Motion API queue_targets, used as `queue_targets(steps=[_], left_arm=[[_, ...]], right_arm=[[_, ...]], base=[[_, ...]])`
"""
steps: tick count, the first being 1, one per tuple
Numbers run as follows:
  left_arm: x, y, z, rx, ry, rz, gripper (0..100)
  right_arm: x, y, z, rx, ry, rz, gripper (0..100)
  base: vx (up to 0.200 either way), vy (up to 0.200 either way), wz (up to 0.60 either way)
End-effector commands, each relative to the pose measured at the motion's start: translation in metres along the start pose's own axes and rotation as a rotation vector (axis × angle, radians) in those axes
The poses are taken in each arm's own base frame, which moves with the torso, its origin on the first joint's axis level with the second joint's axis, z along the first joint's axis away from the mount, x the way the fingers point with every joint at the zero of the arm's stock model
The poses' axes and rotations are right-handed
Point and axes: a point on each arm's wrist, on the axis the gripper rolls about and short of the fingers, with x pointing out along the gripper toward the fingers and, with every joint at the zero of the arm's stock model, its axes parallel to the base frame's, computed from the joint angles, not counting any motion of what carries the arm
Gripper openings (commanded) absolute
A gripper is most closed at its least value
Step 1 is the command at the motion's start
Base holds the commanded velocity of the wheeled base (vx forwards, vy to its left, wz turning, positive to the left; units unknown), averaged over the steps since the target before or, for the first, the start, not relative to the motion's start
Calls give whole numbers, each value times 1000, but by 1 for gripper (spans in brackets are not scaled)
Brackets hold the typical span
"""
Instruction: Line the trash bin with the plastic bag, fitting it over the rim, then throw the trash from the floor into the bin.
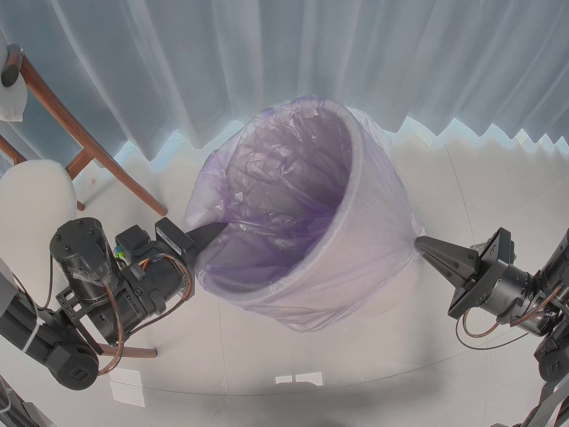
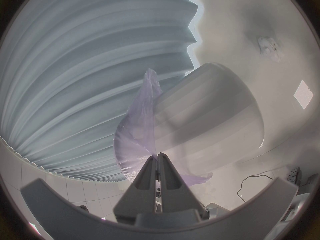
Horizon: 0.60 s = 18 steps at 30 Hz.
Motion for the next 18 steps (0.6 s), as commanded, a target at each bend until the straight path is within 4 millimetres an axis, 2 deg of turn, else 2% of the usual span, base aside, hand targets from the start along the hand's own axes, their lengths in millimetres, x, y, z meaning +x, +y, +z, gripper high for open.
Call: queue_targets(steps=[1,4,5,12,18], left_arm=[[-2,-1,0,0,-1,-4,0],[-3,-1,0,0,-1,-3,0],[-3,-1,0,0,0,-1,0],[-1,-6,2,14,-12,-31,0],[-8,-17,8,23,-39,-82,0]], right_arm=[[-1,-1,2,0,-8,-4,0],[-1,-1,2,3,-11,-4,0],[-2,-1,2,4,-13,-5,100],[-14,6,-3,-1,-17,9,100],[-52,2,-16,-54,-56,-28,100]], base=[[0,0,0],[0,0,0],[0,0,0],[0,0,0],[0,0,0]])
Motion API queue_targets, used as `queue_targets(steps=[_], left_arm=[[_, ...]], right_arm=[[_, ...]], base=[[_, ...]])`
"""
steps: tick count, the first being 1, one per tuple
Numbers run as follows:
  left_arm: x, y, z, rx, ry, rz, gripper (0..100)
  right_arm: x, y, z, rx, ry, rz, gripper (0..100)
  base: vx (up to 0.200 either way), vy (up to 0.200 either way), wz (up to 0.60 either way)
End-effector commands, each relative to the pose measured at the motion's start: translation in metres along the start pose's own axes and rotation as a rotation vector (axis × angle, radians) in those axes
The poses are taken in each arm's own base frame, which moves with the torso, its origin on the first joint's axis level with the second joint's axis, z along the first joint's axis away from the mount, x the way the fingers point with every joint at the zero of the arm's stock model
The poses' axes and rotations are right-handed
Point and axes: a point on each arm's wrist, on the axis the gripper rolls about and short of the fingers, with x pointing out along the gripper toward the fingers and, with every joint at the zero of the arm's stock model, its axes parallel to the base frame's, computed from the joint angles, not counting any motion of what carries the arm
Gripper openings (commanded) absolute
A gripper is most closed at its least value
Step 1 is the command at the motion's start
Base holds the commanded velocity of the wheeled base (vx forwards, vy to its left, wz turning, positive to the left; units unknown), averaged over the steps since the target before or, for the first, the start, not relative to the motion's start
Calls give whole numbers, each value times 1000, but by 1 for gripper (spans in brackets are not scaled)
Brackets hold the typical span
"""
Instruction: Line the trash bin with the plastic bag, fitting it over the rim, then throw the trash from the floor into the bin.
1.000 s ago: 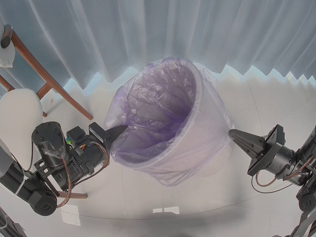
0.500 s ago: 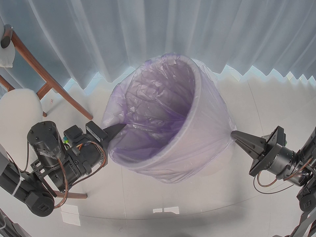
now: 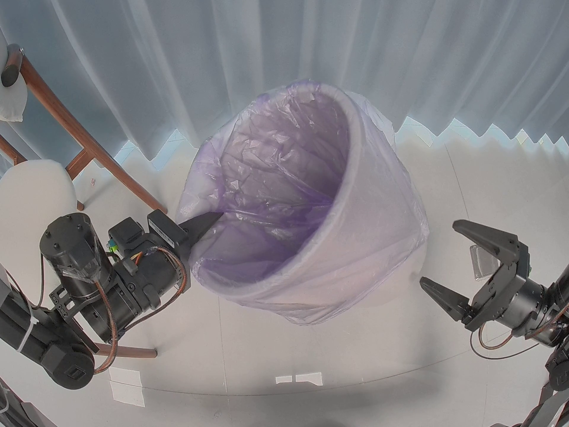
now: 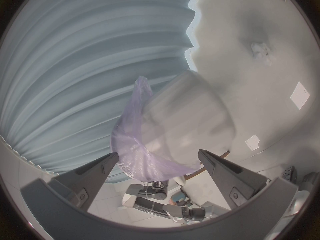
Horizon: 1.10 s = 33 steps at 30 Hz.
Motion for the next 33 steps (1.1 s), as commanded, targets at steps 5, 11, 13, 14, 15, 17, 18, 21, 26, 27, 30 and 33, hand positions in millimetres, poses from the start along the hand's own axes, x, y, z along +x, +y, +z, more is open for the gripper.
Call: queue_targets(steps=[5,11,13,14,15,17,18,21,26,27,30,33], left_arm=[[-6,-9,4,33,-12,-36,0],[-6,-4,4,281,108,-41,0],[-5,-1,4,370,146,-26,0],[-5,-2,4,415,162,-25,0],[-5,-4,4,461,174,-30,0],[-5,-5,4,550,200,-18,0],[-4,-6,3,597,218,-18,0],[2,-8,4,706,255,-3,0],[16,-5,7,905,316,51,0],[19,-4,7,931,327,64,0],[31,-2,8,956,332,89,0],[40,-2,9,981,327,81,0]], right_arm=[[-38,-3,-7,-90,-72,-58,100],[-41,6,4,-89,-136,-85,100],[-44,11,9,-77,-171,-114,100],[-46,15,12,-69,-189,-131,100],[-47,18,14,-62,-205,-154,100],[-49,24,17,-75,-212,-209,100],[-49,27,17,-97,-203,-247,100],[-45,28,20,-204,-149,-369,100],[-37,26,31,-300,-94,-483,100],[-35,26,33,-305,-95,-485,100],[-33,30,35,-358,-88,-473,100],[-29,34,37,-431,-70,-467,100]], base=[[0,0,0],[0,0,0],[0,0,0],[0,0,0],[0,0,0],[0,0,0],[0,0,0],[0,0,0],[0,0,0],[0,0,0],[0,0,0],[0,0,0]])
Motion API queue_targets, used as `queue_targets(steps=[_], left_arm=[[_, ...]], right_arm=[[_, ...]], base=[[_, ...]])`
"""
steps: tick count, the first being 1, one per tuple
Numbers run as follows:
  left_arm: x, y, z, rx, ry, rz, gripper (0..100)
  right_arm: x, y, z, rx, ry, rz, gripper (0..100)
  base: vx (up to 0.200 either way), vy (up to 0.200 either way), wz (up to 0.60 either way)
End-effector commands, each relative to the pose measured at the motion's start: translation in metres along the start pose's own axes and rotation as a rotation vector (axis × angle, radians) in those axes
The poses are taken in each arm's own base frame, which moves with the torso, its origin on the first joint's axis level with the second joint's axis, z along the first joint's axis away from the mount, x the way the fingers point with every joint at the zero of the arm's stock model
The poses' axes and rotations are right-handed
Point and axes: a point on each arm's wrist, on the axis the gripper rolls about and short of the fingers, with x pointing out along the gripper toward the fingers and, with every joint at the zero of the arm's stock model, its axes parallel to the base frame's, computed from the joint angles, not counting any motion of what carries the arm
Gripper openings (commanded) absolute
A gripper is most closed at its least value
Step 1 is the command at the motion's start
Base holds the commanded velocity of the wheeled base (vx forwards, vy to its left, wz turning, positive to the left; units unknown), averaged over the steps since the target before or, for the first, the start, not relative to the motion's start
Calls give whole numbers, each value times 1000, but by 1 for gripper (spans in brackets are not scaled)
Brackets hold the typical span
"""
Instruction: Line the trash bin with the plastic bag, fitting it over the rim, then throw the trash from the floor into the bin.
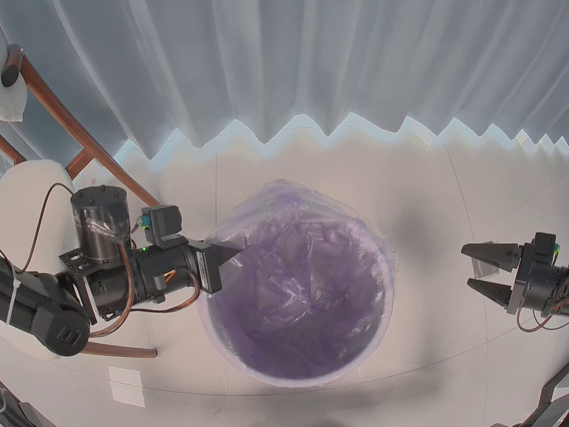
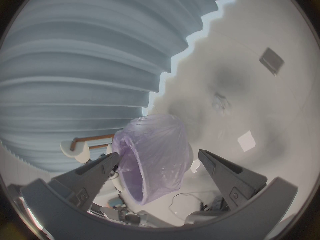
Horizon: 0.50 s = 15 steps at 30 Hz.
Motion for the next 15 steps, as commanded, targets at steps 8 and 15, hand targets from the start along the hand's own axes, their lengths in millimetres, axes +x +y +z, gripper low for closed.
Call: queue_targets(steps=[8,15], left_arm=[[38,4,12,142,-8,-4,0],[40,-1,10,148,-2,-15,0]], right_arm=[[8,0,5,-307,123,-86,100],[39,15,-7,-415,269,-29,100]], base=[[0,0,0],[0,0,0]])
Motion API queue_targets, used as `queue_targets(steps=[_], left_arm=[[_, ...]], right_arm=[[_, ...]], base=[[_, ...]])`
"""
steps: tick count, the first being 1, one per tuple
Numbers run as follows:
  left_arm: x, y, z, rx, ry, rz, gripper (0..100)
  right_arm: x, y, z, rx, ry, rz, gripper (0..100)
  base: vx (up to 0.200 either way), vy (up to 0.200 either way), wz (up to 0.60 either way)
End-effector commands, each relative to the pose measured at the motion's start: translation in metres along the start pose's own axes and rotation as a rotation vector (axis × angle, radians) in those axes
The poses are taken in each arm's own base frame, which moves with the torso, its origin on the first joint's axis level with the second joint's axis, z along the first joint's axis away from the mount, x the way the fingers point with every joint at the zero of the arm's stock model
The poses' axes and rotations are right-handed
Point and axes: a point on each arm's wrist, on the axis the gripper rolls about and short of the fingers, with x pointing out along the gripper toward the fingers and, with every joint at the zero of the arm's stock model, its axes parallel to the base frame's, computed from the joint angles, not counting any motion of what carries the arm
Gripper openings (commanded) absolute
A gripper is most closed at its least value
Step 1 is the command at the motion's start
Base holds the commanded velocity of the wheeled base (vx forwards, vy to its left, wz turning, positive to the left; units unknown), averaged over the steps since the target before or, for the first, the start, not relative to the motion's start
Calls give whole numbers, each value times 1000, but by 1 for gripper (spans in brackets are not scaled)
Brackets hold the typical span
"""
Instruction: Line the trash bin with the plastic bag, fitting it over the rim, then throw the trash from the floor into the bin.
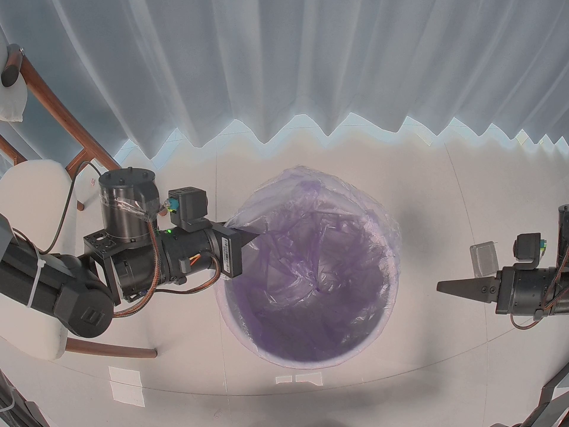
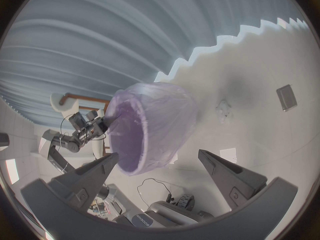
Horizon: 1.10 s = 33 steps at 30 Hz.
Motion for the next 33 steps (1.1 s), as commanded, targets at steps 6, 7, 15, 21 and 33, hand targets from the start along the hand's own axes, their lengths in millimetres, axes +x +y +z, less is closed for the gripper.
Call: queue_targets(steps=[6,7,15,21,33], left_arm=[[6,-2,-4,4,13,4,0],[5,-2,-4,5,12,5,0],[5,-4,-3,7,8,0,0],[8,-9,-4,10,9,28,0],[13,-17,-7,-15,38,115,0]], right_arm=[[63,14,-3,-58,179,-37,100],[68,14,-5,-63,185,-56,100],[93,20,9,-88,157,-124,100],[105,27,17,-101,160,-202,100],[139,38,15,-65,160,-297,100]], base=[[0,0,0],[0,0,0],[0,0,0],[0,0,0],[0,0,0]])
